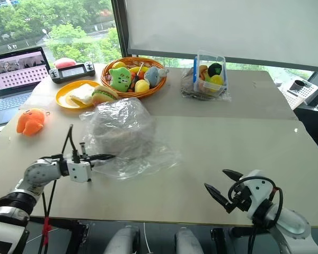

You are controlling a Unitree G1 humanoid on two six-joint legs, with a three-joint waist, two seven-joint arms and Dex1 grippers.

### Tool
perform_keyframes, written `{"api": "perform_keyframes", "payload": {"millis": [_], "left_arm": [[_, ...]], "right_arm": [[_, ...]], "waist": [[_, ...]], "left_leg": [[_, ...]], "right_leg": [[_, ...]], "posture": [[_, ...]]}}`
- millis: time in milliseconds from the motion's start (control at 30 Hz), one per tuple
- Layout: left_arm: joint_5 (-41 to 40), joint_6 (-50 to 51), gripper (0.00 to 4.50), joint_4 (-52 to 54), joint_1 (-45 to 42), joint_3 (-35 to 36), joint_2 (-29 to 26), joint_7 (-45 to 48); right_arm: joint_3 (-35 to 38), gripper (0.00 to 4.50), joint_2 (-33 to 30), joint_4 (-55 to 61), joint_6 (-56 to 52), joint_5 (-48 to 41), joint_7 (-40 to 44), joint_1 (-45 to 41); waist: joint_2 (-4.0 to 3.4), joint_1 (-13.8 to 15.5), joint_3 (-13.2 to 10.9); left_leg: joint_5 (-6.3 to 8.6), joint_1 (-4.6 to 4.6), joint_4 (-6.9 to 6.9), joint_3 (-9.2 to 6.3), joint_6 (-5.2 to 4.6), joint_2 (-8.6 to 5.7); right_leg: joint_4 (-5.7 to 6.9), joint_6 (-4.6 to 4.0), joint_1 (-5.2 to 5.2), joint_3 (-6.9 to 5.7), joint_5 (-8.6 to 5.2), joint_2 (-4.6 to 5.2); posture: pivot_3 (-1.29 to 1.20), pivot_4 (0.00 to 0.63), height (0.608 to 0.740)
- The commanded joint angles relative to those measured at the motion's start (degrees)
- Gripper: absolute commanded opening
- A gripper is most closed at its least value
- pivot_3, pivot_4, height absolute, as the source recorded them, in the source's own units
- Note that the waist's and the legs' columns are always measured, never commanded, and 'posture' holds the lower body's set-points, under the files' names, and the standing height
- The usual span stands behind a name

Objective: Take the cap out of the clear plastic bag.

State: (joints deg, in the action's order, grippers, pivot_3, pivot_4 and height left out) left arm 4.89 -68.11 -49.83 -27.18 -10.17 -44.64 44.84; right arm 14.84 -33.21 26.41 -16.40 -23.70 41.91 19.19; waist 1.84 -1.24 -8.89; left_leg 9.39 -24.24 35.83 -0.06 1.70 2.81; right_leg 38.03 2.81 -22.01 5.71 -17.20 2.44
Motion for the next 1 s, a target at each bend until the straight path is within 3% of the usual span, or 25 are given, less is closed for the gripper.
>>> {"api": "perform_keyframes", "payload": {"millis": [33, 100, 300, 333, 400, 667, 800, 1000], "left_arm": [[2.75, -1.39, 0.04, -5.78, 0.46, 1.44, -2.12, -3.12], [3.47, -2.16, 0.04, -6.73, 0.47, 1.45, -2.40, -4.41], [2.50, -2.17, 1.40, -7.81, 2.20, 1.75, -4.24, -4.28], [3.04, -2.51, 1.91, -8.24, 2.70, 1.75, -5.01, -4.44], [3.46, -2.65, 2.32, -8.86, 3.34, 1.84, -5.95, -4.71], [3.41, 3.64, 2.32, -14.21, 6.76, 4.55, -10.49, -9.15], [-2.06, 10.98, 2.32, -14.06, 6.11, 8.45, -9.65, -7.81], [-5.98, 13.86, 2.32, -8.19, 9.50, 11.42, -8.58, -5.28]], "right_arm": [[-1.06, 4.50, -0.37, -1.31, 1.90, 0.40, 0.90, -2.89], [-1.38, 4.50, -0.37, -1.89, 1.97, 0.54, 1.17, -3.62], [-3.02, 4.50, -0.69, -4.68, 2.50, 1.03, 2.45, -6.81], [-3.27, 4.50, -0.72, -5.18, 2.63, 1.14, 2.73, -7.30], [-3.57, 4.50, -0.75, -5.91, 2.86, 1.29, 3.09, -7.94], [-5.72, 4.50, -0.41, -10.58, 4.59, 2.45, 4.88, -12.46], [-6.51, 4.50, -0.43, -11.90, 5.13, 2.60, 5.55, -13.63], [-7.46, 4.50, -0.50, -14.04, 5.59, 2.77, 6.42, -15.65]], "waist": [[-0.04, -0.14, 0.02], [-0.09, -0.07, 0.05], [-0.14, -0.14, 0.08], [-0.14, -0.13, 0.08], [-0.14, -0.35, 0.08], [-0.16, -1.31, 0.09], [-0.16, -1.37, 0.09], [-0.15, -1.26, 0.09]], "left_leg": [[0.00, 0.01, 0.01, 0.03, 0.00, 0.02], [0.00, 0.04, 0.00, 0.04, 0.00, 0.01], [0.00, 0.04, 0.00, 0.06, 0.00, 0.02], [0.00, 0.02, -0.01, 0.06, 0.00, 0.02], [0.00, 0.00, -0.02, 0.07, 0.01, 0.03], [0.00, 0.14, -0.06, 0.10, 0.00, 0.07], [0.00, 0.17, -0.07, 0.11, 0.00, 0.08], [0.00, 0.07, -0.06, 0.13, 0.01, 0.09]], "right_leg": [[0.00, -0.01, -0.01, 0.00, 0.01, -0.01], [0.03, -0.01, 0.01, 0.00, 0.01, 0.00], [0.04, -0.01, -0.01, 0.00, 0.01, 0.00], [0.04, -0.01, -0.01, 0.00, 0.01, 0.00], [0.04, -0.02, -0.04, 0.00, 0.01, 0.00], [0.10, -0.05, -0.01, 0.01, 0.02, 0.00], [0.17, -0.06, -0.02, 0.00, 0.02, -0.01], [0.16, -0.09, -0.10, -0.01, 0.03, -0.01]], "posture": [[0.00, 0.150, 0.740], [0.00, 0.150, 0.740], [0.00, 0.150, 0.740], [0.00, 0.150, 0.740], [0.00, 0.150, 0.740], [0.00, 0.150, 0.740], [0.00, 0.150, 0.740], [0.00, 0.150, 0.740]]}}
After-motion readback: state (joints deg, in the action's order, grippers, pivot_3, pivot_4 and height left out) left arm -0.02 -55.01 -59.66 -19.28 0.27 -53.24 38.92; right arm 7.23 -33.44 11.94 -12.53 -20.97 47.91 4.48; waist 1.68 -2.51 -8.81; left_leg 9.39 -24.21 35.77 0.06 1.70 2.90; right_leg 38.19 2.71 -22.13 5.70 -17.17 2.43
